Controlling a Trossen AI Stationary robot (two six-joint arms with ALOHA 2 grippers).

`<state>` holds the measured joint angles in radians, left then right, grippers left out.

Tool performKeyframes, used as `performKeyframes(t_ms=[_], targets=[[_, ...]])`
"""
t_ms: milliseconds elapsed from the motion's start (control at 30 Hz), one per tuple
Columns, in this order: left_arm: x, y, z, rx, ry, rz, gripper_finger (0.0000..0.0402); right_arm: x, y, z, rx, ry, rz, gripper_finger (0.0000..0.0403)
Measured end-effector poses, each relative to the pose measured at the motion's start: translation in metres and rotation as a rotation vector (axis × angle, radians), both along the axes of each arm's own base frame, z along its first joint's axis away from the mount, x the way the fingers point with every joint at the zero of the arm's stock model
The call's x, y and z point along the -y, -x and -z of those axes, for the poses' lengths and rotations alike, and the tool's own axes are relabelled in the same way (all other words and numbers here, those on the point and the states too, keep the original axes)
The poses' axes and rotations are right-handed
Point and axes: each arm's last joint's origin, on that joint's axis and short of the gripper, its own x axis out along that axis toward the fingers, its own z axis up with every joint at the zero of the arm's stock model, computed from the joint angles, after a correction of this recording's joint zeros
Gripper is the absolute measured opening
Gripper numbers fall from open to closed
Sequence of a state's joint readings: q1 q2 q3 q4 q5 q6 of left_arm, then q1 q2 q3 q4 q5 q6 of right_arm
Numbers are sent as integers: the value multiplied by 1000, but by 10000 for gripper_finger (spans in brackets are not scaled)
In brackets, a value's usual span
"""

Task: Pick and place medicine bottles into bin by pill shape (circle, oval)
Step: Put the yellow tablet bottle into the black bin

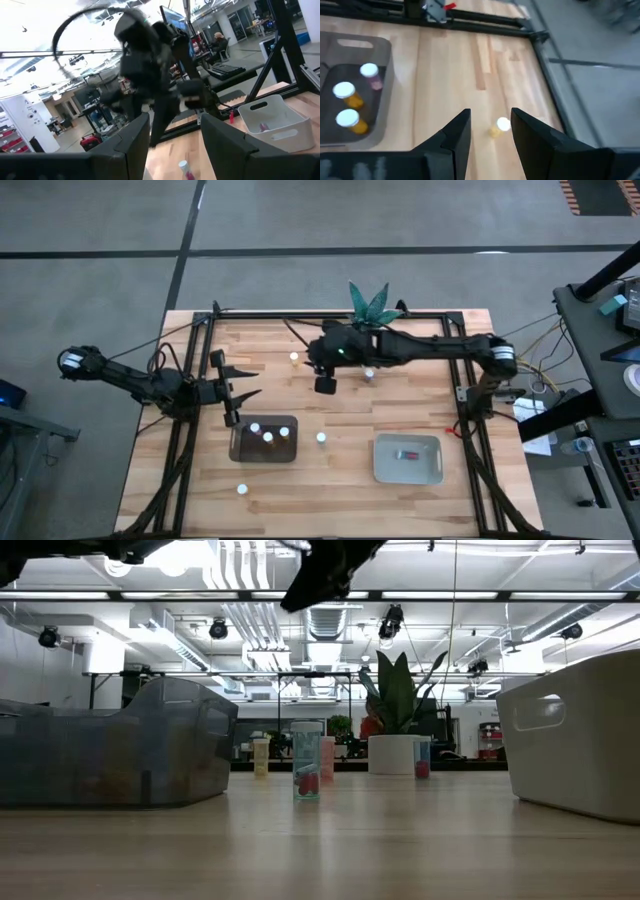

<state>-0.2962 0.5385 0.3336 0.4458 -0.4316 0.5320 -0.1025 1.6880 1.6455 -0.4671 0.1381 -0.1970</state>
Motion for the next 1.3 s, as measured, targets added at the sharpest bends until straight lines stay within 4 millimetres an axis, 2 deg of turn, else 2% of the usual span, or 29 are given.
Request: performKeyframes(t_ms=[333, 500, 867, 1067, 1300], targets=[[0, 0, 0, 2, 1, 0, 162, 54, -31, 30, -57, -119, 7, 132], [-1, 2, -1, 9, 3, 0, 162, 75, -45, 47, -108, -144, 35, 140], [-1, 2, -1, 9, 3, 0, 162, 94, -78, 91, -315, -99, -32, 195], [-1, 2, -1, 10, 3, 0, 162, 109, -85, 108, -348, -111, -24, 201], [-1, 2, -1, 10, 3, 0, 162, 121, -83, 118, -337, -204, -15, 201]])
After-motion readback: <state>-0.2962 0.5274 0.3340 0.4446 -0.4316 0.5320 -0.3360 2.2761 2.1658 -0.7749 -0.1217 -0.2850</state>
